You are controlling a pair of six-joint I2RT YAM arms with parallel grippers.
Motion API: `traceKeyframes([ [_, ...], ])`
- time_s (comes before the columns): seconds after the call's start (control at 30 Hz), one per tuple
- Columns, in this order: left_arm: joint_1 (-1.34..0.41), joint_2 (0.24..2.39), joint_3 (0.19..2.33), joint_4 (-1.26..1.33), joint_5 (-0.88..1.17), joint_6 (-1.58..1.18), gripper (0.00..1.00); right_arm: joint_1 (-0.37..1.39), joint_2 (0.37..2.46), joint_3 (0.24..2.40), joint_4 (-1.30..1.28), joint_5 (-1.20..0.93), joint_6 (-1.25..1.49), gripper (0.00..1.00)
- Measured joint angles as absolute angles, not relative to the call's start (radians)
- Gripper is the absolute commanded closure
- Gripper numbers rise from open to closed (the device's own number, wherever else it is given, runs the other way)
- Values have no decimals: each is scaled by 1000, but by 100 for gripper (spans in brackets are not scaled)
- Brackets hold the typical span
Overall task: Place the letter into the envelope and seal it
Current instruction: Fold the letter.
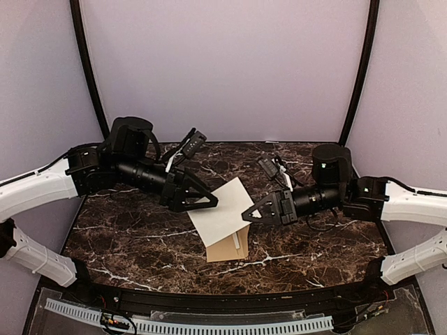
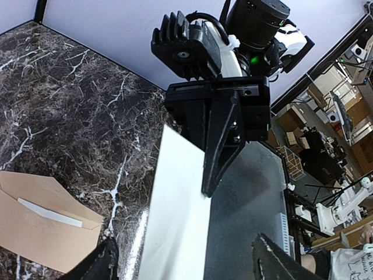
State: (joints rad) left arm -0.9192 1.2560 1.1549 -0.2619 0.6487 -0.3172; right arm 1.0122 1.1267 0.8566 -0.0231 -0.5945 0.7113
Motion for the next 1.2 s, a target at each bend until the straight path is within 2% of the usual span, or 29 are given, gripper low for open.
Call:
traceKeyframes([
  [0.1, -919, 1262, 1158, -264, 662, -314, 39, 1014, 1142, 862, -23, -601, 711, 100],
  [0.27, -920, 1272, 1158, -274, 677, -309, 61, 1015, 1154, 874, -23, -607, 709, 100],
  [0.43, -920, 1277, 1158, -281, 678, -306, 74, 1015, 1154, 879, -23, -607, 703, 100],
  [0.7, -920, 1282, 1158, -280, 682, -310, 87, 1015, 1157, 904, -57, -606, 681, 100],
  [0.97, -920, 1290, 1158, -279, 690, -315, 86, 1015, 1183, 964, -138, -605, 633, 100],
  [1.2, -920, 1290, 1158, -277, 696, -323, 100, 1015, 1200, 989, -183, -601, 604, 100],
])
